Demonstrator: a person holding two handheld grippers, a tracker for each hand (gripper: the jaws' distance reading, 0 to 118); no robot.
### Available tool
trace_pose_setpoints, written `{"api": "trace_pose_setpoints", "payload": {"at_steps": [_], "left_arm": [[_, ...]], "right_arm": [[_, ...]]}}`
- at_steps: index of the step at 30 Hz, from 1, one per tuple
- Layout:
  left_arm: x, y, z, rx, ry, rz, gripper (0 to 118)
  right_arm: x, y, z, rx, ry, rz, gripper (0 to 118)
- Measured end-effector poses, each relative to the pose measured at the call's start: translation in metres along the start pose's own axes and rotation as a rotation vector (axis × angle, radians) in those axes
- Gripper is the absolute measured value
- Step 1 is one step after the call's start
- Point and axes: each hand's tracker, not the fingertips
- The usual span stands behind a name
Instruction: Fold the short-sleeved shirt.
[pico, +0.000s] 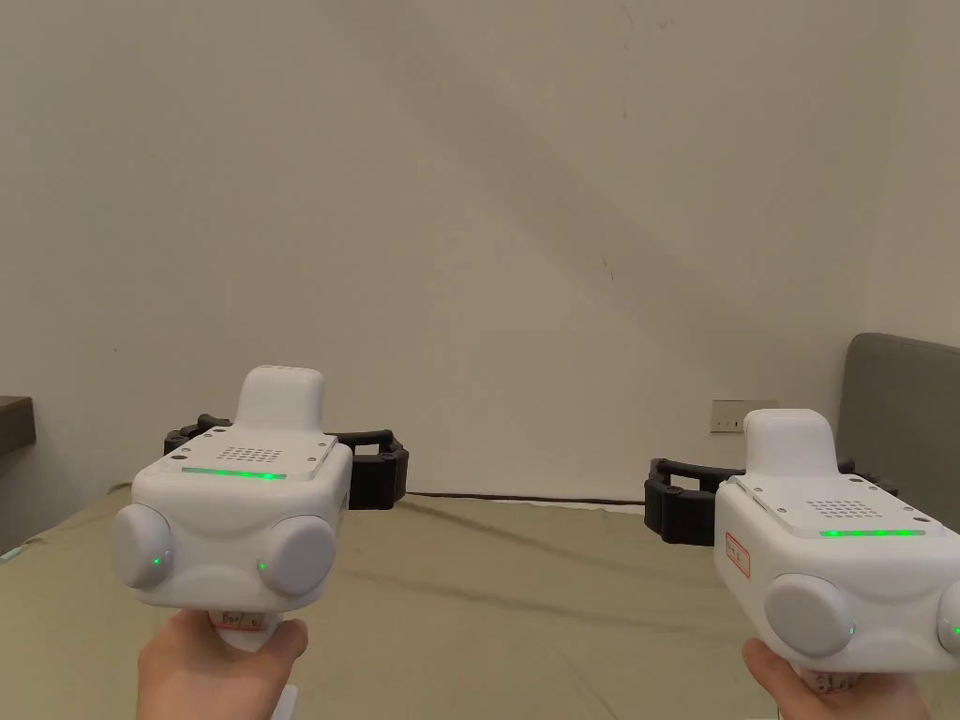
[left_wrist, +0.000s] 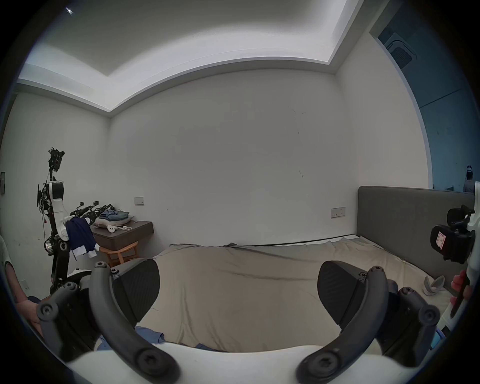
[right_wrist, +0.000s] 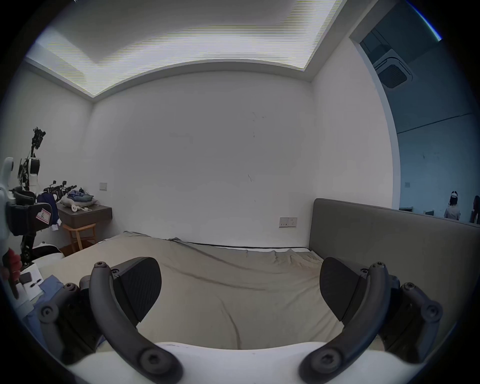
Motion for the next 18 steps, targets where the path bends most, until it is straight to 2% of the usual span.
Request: {"api": "trace_pose_setpoints", "payload": {"at_steps": [9, 10, 11, 12, 13, 14, 16, 18], "left_arm": [[0.006, -0.003, -0.006, -0.06, -0.057, -0.029, 118], [0.006, -0.007, -0.005, -0.067, -0.077, -0.036, 85], [0.005, -0.01, -0.004, -0.059, -0.112, -0.052, 11], [0.005, -0.013, -0.008, -0.08, -0.116, -0.054, 0], [0.003, -0.011, -0.004, -0.083, -0.058, -0.052, 0], [0.002, -0.011, -0.006, -0.142, -0.108, -0.028, 0], [-0.001, -0.019, -0.007, -0.127, -0.128, -0.001, 0], [-0.002, -0.021, -0.002, -0.114, -0.069, -0.014, 0]], "right_arm": [[0.001, -0.006, 0.001, -0.017, 0.011, -0.004, 118], [0.0, -0.01, 0.003, -0.02, -0.006, -0.003, 115], [-0.002, -0.014, 0.007, -0.017, -0.024, 0.018, 92], [-0.005, -0.019, 0.01, 0.007, -0.032, 0.047, 30], [-0.009, -0.025, 0.007, -0.012, -0.058, 0.093, 2], [-0.01, -0.036, 0.002, -0.029, -0.07, 0.111, 2], [-0.006, -0.047, -0.005, -0.095, 0.091, 0.069, 2], [-0.015, -0.051, -0.001, -0.1, 0.089, 0.103, 2]]}}
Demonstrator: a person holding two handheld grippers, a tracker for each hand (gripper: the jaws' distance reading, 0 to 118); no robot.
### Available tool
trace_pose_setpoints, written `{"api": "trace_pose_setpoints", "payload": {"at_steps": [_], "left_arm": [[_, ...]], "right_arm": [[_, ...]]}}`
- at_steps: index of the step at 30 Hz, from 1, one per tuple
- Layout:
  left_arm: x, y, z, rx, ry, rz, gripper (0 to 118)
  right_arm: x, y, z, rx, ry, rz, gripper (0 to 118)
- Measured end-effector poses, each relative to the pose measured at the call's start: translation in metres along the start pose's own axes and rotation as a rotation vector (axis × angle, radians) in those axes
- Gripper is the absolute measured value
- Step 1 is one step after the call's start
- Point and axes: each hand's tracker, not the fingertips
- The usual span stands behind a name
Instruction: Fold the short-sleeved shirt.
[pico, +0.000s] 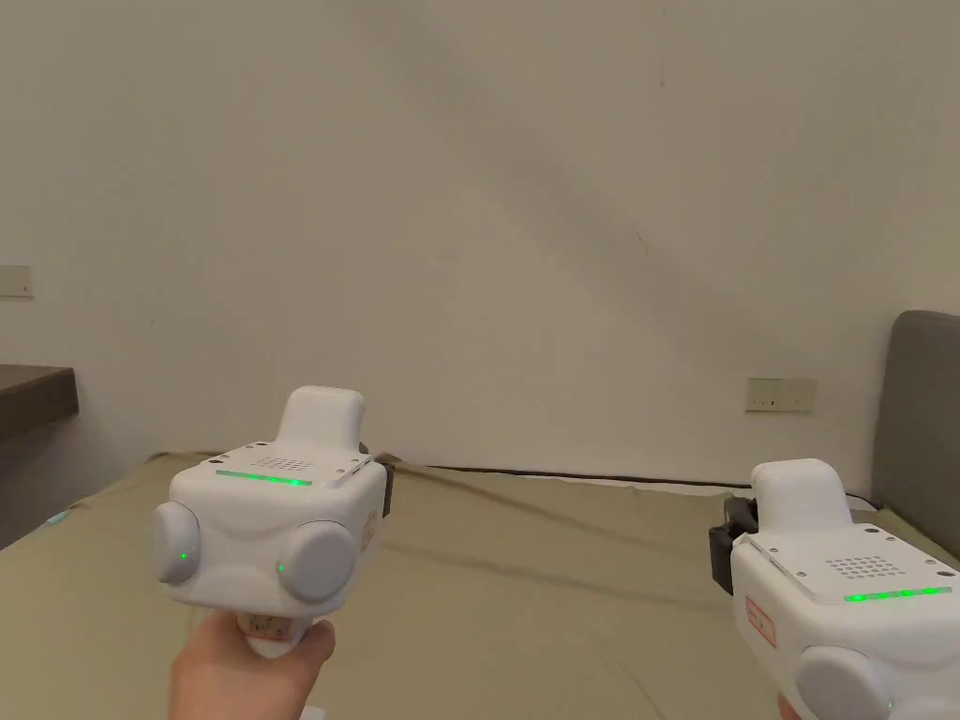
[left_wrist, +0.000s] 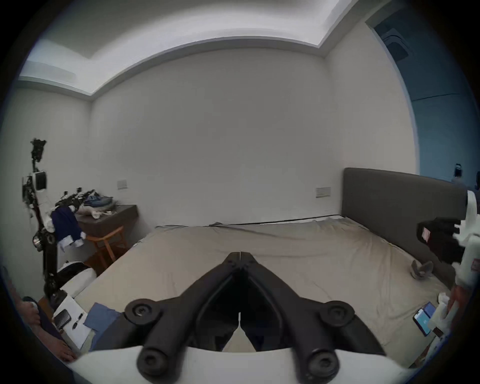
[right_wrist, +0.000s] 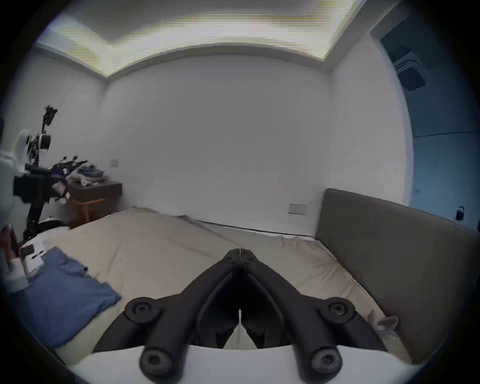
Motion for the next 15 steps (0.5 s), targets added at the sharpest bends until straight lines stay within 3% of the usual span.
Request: {"api": "trace_pose_setpoints", "payload": {"at_steps": [2, 5, 11, 15], "left_arm": [[-0.019, -0.017, 0.005, -0.007, 0.025, 0.033, 0], [-0.073, -0.049, 0.03, -0.052, 0.168, 0.085, 0], [-0.216, -0.114, 0.118, -0.19, 0.581, 0.143, 0], [-0.264, -0.129, 0.163, -0.228, 0.712, 0.124, 0]], "right_arm": [[-0.017, -0.006, -0.005, 0.006, 0.026, 0.026, 2], [-0.069, -0.002, -0.004, 0.042, 0.17, 0.013, 2], [-0.249, 0.008, -0.004, 0.048, 0.57, -0.021, 2], [-0.341, 0.011, 0.008, 0.02, 0.734, -0.001, 2]]}}
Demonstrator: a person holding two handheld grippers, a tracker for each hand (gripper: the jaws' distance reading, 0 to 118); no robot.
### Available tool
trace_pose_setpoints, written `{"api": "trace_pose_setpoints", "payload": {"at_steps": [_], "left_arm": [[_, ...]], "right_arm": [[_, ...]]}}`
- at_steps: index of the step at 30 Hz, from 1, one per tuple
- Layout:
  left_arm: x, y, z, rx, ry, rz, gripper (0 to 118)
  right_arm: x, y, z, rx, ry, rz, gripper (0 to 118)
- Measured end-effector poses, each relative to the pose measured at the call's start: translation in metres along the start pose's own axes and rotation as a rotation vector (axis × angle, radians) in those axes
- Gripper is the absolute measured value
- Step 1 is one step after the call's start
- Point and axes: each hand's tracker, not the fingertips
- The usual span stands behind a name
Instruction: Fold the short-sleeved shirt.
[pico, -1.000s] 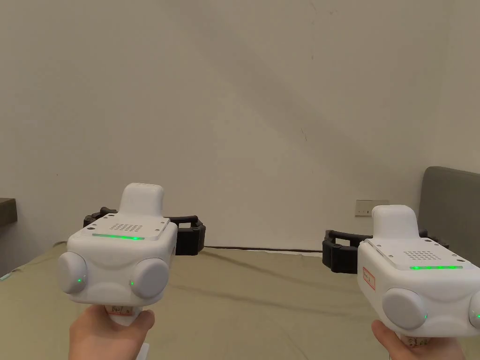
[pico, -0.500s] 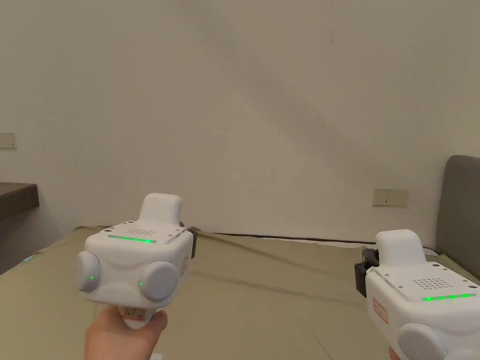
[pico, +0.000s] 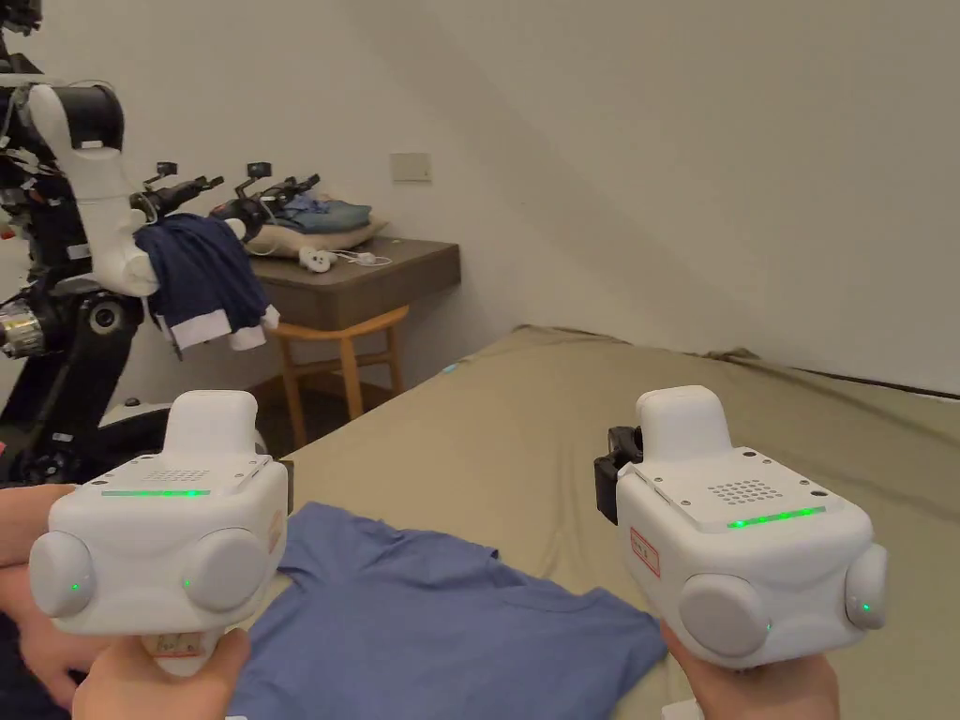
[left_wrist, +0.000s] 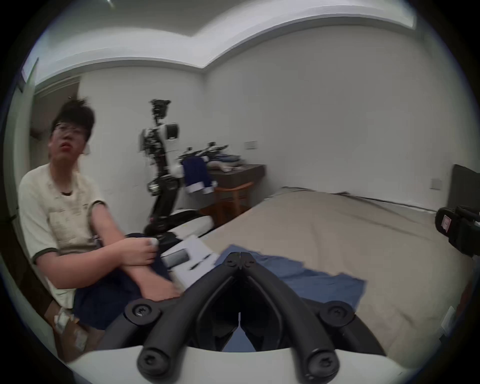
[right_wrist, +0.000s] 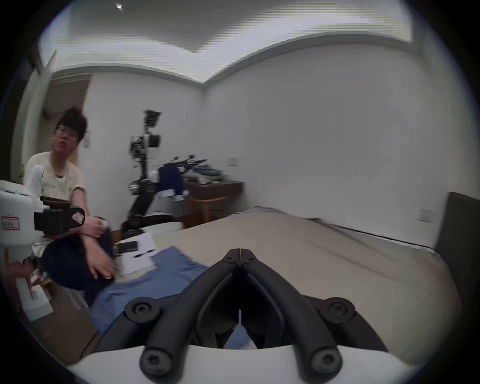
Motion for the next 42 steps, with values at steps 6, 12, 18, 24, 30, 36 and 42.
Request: {"api": "trace_pose_setpoints", "payload": {"at_steps": [6, 12, 18, 24, 30, 36, 42], "left_arm": [[0.002, -0.013, -0.035, -0.094, -0.077, -0.006, 29], [0.127, -0.082, -0.138, -0.493, -0.463, -0.012, 107], [0.27, -0.173, -0.227, -0.702, -0.535, -0.307, 107], [0.252, -0.192, -0.255, -0.672, -0.562, -0.275, 69], [0.184, -0.172, -0.306, -0.781, -0.464, -0.011, 0], [0.188, -0.17, -0.283, -0.768, -0.715, 0.368, 0], [0.361, -0.1, -0.176, -0.64, -0.979, 0.065, 0]], "right_arm": [[-0.01, 0.002, -0.008, -0.016, -0.002, 0.022, 2], [0.041, -0.018, -0.008, -0.11, -0.145, 0.066, 2], [0.098, -0.065, -0.022, -0.25, -0.214, 0.062, 2], [0.129, -0.112, -0.035, -0.342, -0.222, 0.009, 2], [0.138, -0.153, -0.033, -0.376, -0.177, -0.119, 2], [0.158, -0.174, 0.011, -0.414, -0.175, -0.189, 2], [0.192, -0.163, 0.138, -0.359, -0.329, -0.189, 2]]}}
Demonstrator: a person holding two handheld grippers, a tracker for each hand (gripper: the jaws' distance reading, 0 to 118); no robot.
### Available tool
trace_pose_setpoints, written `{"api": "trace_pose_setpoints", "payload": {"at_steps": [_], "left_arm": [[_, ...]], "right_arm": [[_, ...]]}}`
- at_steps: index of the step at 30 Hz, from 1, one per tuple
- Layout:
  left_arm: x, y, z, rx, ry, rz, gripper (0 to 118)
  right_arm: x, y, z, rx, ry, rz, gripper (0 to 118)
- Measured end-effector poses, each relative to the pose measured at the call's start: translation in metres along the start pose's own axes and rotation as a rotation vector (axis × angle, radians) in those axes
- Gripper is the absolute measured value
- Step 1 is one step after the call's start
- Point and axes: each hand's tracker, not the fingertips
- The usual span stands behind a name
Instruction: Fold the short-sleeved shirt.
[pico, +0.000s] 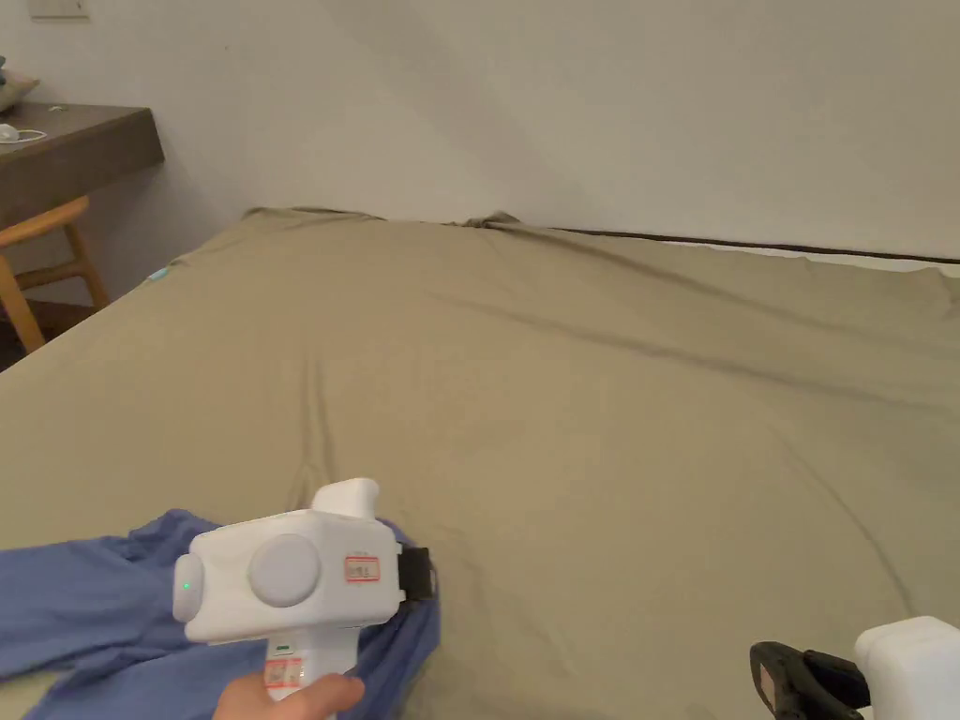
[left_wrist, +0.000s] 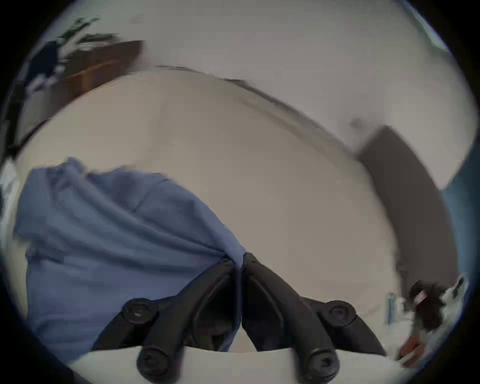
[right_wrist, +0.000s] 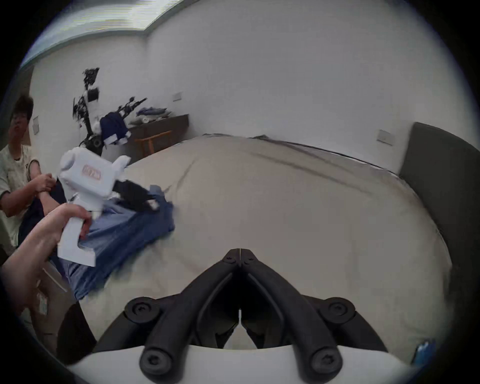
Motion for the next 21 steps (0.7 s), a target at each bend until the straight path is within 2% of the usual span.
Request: {"api": "trace_pose_setpoints", "payload": {"at_steps": [1, 4, 8, 11, 15, 18, 19, 20, 21], "left_arm": [[0.038, -0.001, -0.018, -0.018, -0.076, -0.034, 0], [0.17, -0.03, -0.077, -0.176, -0.091, -0.356, 0], [0.321, -0.115, -0.132, -0.407, -0.368, -0.53, 0], [0.411, -0.191, -0.146, -0.508, -0.4, -0.779, 0], [0.466, -0.263, -0.155, -0.624, -0.452, -0.873, 0], [0.471, -0.291, -0.161, -0.663, -0.391, -0.941, 2], [0.467, -0.294, -0.162, -0.674, -0.387, -0.946, 19], [0.458, -0.29, -0.162, -0.702, -0.429, -0.911, 45], [0.453, -0.282, -0.155, -0.726, -0.557, -0.805, 64]], "right_arm": [[0.012, -0.004, 0.019, 0.01, -0.031, -0.011, 2], [0.049, -0.021, 0.086, 0.038, -0.166, -0.03, 2], [0.089, -0.047, 0.162, 0.062, -0.323, -0.1, 2], [0.107, -0.064, 0.201, 0.082, -0.453, -0.114, 2], [0.131, -0.079, 0.232, 0.091, -0.525, -0.192, 2], [0.139, -0.086, 0.24, 0.094, -0.543, -0.209, 2], [0.14, -0.087, 0.241, 0.096, -0.546, -0.215, 2], [0.141, -0.088, 0.241, 0.099, -0.548, -0.221, 2], [0.141, -0.087, 0.242, 0.104, -0.541, -0.229, 2]]}}
